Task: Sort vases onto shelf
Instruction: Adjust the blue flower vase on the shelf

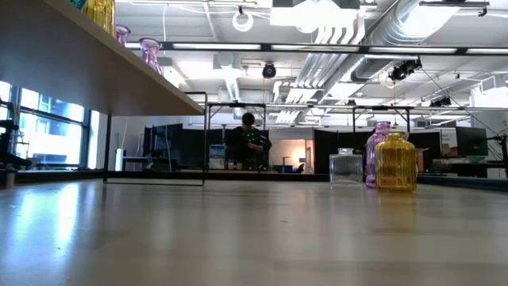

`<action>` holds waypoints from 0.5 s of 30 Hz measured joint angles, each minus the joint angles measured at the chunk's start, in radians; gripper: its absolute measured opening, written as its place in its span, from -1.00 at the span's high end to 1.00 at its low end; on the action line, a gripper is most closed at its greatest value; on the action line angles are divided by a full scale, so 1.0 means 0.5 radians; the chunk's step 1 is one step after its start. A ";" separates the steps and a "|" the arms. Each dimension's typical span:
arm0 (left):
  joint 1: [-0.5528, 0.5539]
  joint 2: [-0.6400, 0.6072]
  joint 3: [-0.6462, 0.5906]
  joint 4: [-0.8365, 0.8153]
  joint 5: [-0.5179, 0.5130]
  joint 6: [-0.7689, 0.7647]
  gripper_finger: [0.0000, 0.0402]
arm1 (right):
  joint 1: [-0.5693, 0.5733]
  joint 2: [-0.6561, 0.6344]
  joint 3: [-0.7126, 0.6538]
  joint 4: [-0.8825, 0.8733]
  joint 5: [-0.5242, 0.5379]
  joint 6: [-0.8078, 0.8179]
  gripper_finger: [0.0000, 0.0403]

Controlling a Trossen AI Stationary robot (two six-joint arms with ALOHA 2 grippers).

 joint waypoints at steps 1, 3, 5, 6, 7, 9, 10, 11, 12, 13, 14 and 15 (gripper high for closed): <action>0.000 0.000 0.000 0.000 0.001 0.000 0.97 | 0.004 0.000 0.000 0.002 -0.024 0.009 1.00; 0.000 0.000 0.000 0.000 0.001 0.000 0.97 | 0.007 0.000 0.000 0.002 -0.064 0.037 1.00; -0.001 -0.001 0.000 0.000 0.001 0.000 0.97 | 0.009 0.000 0.000 0.001 -0.099 0.054 1.00; -0.001 0.000 0.000 0.000 0.001 0.000 0.97 | 0.009 0.000 0.000 0.002 -0.119 0.065 1.00; -0.001 -0.001 0.000 0.000 0.002 0.000 0.97 | 0.010 0.000 0.000 0.003 -0.137 0.069 1.00; 0.000 0.000 0.000 0.000 0.002 0.000 0.97 | 0.009 0.000 0.000 0.003 -0.169 0.069 1.00; 0.000 -0.001 0.000 0.000 0.002 0.000 0.97 | 0.009 0.000 0.000 0.008 -0.173 0.069 1.00; -0.001 0.000 0.000 0.000 0.002 0.000 0.97 | 0.009 0.000 0.000 0.028 -0.181 0.068 1.00; -0.001 0.000 0.000 0.000 0.003 0.000 0.97 | 0.009 0.000 0.001 0.048 -0.194 0.063 1.00; -0.001 0.000 0.000 0.000 0.005 0.000 0.97 | 0.009 0.000 0.001 0.067 -0.207 0.052 1.00; -0.001 -0.001 0.000 0.000 0.006 0.000 0.97 | 0.009 0.000 0.001 0.083 -0.224 0.044 1.00; -0.001 0.000 0.000 0.000 0.007 0.000 0.97 | 0.009 0.000 0.001 0.098 -0.238 0.036 1.00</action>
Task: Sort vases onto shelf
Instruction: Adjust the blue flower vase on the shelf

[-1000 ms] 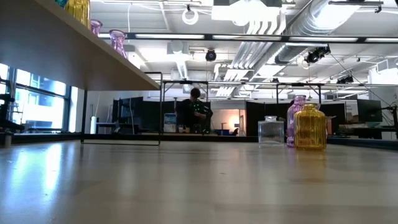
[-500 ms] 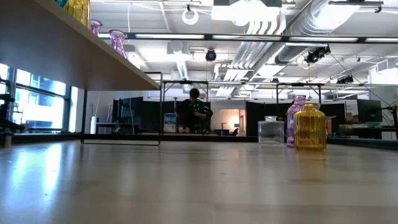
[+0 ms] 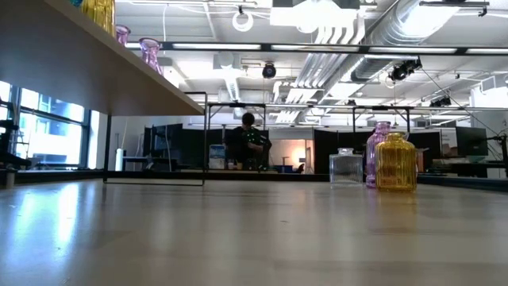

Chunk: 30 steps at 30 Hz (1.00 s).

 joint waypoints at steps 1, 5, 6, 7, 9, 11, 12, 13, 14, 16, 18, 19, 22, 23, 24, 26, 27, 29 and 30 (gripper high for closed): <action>0.000 0.000 0.000 0.000 -0.001 0.000 0.97 | -0.001 0.000 0.000 0.013 -0.010 0.001 1.00; 0.000 0.000 0.000 -0.001 -0.001 -0.001 0.97 | 0.000 0.000 0.002 0.034 -0.055 0.010 1.00; 0.000 0.000 0.000 0.000 -0.001 -0.001 0.97 | 0.000 0.000 0.001 0.040 -0.070 0.014 1.00; 0.000 -0.001 0.000 0.000 -0.001 -0.001 0.97 | 0.000 0.000 0.002 0.046 -0.097 0.015 1.00; 0.000 0.000 0.000 0.000 0.009 -0.001 0.97 | 0.000 0.000 0.002 0.062 -0.144 0.016 1.00; 0.000 0.000 0.000 0.000 0.034 -0.002 0.97 | 0.000 0.000 0.002 0.095 -0.211 0.011 1.00; 0.000 -0.001 0.000 0.000 0.036 -0.002 0.97 | 0.000 0.000 0.002 0.119 -0.249 0.010 1.00; 0.000 -0.001 0.000 0.000 0.036 -0.002 0.97 | 0.000 0.000 0.002 0.137 -0.276 0.003 1.00; 0.000 -0.001 0.000 0.000 0.037 -0.002 0.97 | 0.000 0.000 0.002 0.150 -0.293 0.000 1.00; 0.000 -0.001 0.000 0.001 0.036 -0.002 0.97 | 0.003 0.000 0.003 0.143 -0.282 -0.002 1.00; 0.000 0.000 0.000 0.000 0.036 -0.002 0.97 | 0.012 0.000 0.003 0.119 -0.232 -0.005 1.00; 0.000 0.000 0.000 0.000 0.036 -0.002 0.97 | 0.013 0.000 0.003 0.112 -0.211 -0.006 1.00; 0.000 -0.001 0.000 0.000 0.036 -0.005 0.97 | 0.022 0.000 0.039 0.003 -0.152 -0.006 1.00; 0.000 -0.001 0.000 0.000 0.036 -0.004 0.97 | 0.023 0.000 0.057 -0.063 -0.119 -0.006 1.00; 0.000 -0.002 0.000 0.000 0.036 -0.003 0.97 | 0.023 0.000 0.078 -0.134 -0.073 -0.006 1.00; 0.000 -0.002 0.000 0.000 0.036 -0.002 0.97 | 0.024 0.000 0.120 -0.282 0.041 -0.013 1.00; 0.000 -0.002 0.000 0.000 0.036 -0.002 0.97 | 0.024 0.000 0.135 -0.338 0.097 -0.028 1.00; 0.000 -0.002 0.000 0.000 0.036 -0.002 0.97 | 0.007 -0.002 0.142 -0.389 0.151 -0.063 1.00; 0.000 -0.002 0.000 0.000 0.036 -0.001 0.97 | -0.008 -0.002 0.140 -0.400 0.148 -0.081 1.00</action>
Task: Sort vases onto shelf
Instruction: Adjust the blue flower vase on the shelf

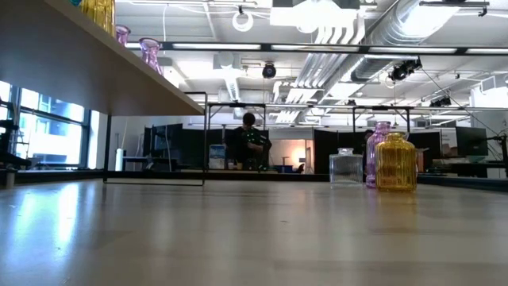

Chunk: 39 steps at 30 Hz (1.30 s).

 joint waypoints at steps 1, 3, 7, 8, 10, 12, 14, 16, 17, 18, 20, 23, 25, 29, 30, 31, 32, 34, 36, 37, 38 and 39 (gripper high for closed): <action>0.000 0.000 0.000 0.000 -0.001 0.002 0.97 | -0.019 0.000 -0.009 0.001 -0.022 -0.016 1.00; 0.000 0.000 0.000 0.001 -0.001 0.005 0.97 | -0.052 0.000 -0.044 0.023 -0.075 -0.046 1.00; 0.000 0.000 0.000 0.000 -0.001 0.003 0.97 | -0.099 0.025 -0.059 0.023 -0.118 -0.126 1.00; 0.000 0.000 0.000 0.000 -0.001 0.003 0.97 | -0.110 0.032 -0.059 0.043 -0.125 -0.138 1.00; 0.000 0.000 0.000 0.000 -0.001 0.003 0.97 | -0.124 0.037 -0.059 0.039 -0.147 -0.160 1.00; 0.000 0.000 0.000 0.000 -0.001 0.002 0.97 | -0.141 0.057 -0.059 0.079 -0.156 -0.188 1.00; 0.000 0.000 0.000 0.000 -0.001 0.003 0.97 | -0.153 0.067 -0.059 0.086 -0.167 -0.198 1.00; 0.000 0.000 0.000 0.000 -0.002 0.003 0.97 | -0.169 0.086 -0.058 0.145 -0.193 -0.204 1.00; 0.000 0.000 0.000 0.001 -0.002 0.003 0.97 | -0.173 0.092 -0.058 0.166 -0.207 -0.212 1.00; 0.000 0.001 0.000 0.001 -0.002 0.004 0.97 | -0.174 0.096 -0.059 0.168 -0.219 -0.227 1.00; 0.000 0.000 0.000 0.001 -0.002 0.003 0.97 | -0.183 0.113 -0.058 0.227 -0.255 -0.234 1.00; 0.000 0.000 0.000 0.001 -0.002 0.003 0.97 | -0.187 0.122 -0.059 0.236 -0.335 -0.232 1.00; 0.000 0.000 0.000 0.001 -0.002 0.003 0.97 | -0.188 0.123 -0.059 0.265 -0.387 -0.222 1.00; 0.000 0.000 0.000 0.002 -0.002 0.002 0.97 | -0.190 0.127 -0.059 0.292 -0.440 -0.222 1.00; 0.000 0.000 0.000 0.002 -0.002 0.002 0.97 | -0.189 0.127 -0.059 0.292 -0.443 -0.219 1.00; 0.000 0.000 0.000 0.002 -0.002 0.002 0.97 | -0.188 0.127 -0.059 0.291 -0.447 -0.214 1.00; 0.001 0.000 0.000 0.003 -0.002 0.002 0.97 | -0.187 0.127 -0.059 0.291 -0.448 -0.203 1.00; 0.000 0.000 0.000 0.004 -0.002 0.002 0.97 | -0.182 0.127 -0.059 0.290 -0.461 -0.194 1.00; 0.000 0.000 0.000 0.004 -0.002 -0.002 0.97 | -0.177 0.127 -0.059 0.290 -0.462 -0.187 1.00; 0.001 0.000 0.000 0.005 -0.002 -0.006 0.97 | -0.176 0.127 -0.059 0.290 -0.471 -0.187 1.00; 0.000 0.000 0.000 0.005 -0.002 -0.014 0.97 | -0.174 0.127 -0.059 0.290 -0.487 -0.187 1.00; 0.000 0.000 0.000 0.005 -0.003 -0.014 0.97 | -0.174 0.127 -0.059 0.292 -0.507 -0.187 1.00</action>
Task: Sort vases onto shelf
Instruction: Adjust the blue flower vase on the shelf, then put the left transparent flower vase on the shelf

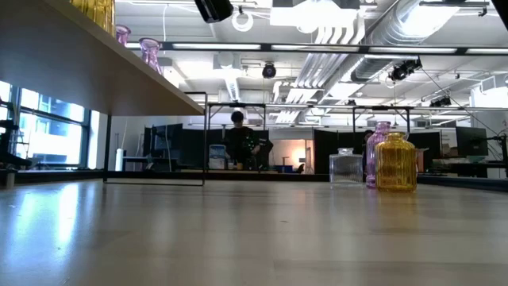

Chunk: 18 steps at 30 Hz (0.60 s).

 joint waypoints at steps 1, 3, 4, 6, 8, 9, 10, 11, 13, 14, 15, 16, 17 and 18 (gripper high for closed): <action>0.000 0.000 0.000 0.001 0.000 0.000 0.97 | 0.000 0.000 0.000 0.007 -0.019 0.000 1.00; 0.000 0.000 0.000 0.002 0.000 -0.001 0.97 | 0.000 0.001 0.000 0.018 -0.037 -0.004 1.00; 0.000 0.000 0.000 0.003 0.000 -0.001 0.97 | 0.000 0.001 0.000 0.020 -0.038 -0.005 1.00; 0.000 0.000 0.000 0.008 0.000 -0.002 0.97 | 0.000 0.001 0.000 0.020 -0.052 -0.010 1.00; 0.000 0.000 0.000 0.013 0.000 -0.001 0.97 | 0.000 0.001 0.000 0.020 -0.052 -0.010 1.00; 0.000 0.000 0.000 0.012 0.000 -0.002 0.97 | 0.000 0.001 0.000 0.019 -0.051 -0.011 1.00; 0.000 0.000 0.000 0.013 0.000 -0.001 0.97 | 0.000 0.001 0.000 0.012 -0.044 -0.011 1.00; 0.000 0.000 0.000 0.012 0.000 -0.002 0.97 | 0.000 0.001 0.000 -0.002 -0.021 -0.012 1.00; 0.000 0.000 0.000 0.012 0.000 -0.003 0.97 | 0.000 0.001 0.000 -0.066 0.030 -0.016 1.00; 0.000 0.000 0.000 0.012 0.000 -0.003 0.97 | 0.000 -0.002 0.001 -0.116 0.062 -0.017 1.00; 0.000 0.000 0.000 0.012 0.000 -0.003 0.97 | 0.000 -0.005 0.001 -0.176 0.095 -0.021 1.00; 0.000 0.000 0.000 0.011 0.000 -0.003 0.97 | 0.000 -0.012 0.001 -0.226 0.125 -0.040 1.00; 0.000 0.000 0.000 0.011 0.000 -0.003 0.97 | -0.003 -0.028 0.001 -0.284 0.153 -0.056 1.00; 0.000 0.000 0.000 0.011 0.000 -0.002 0.97 | -0.008 -0.047 0.001 -0.348 0.182 -0.069 1.00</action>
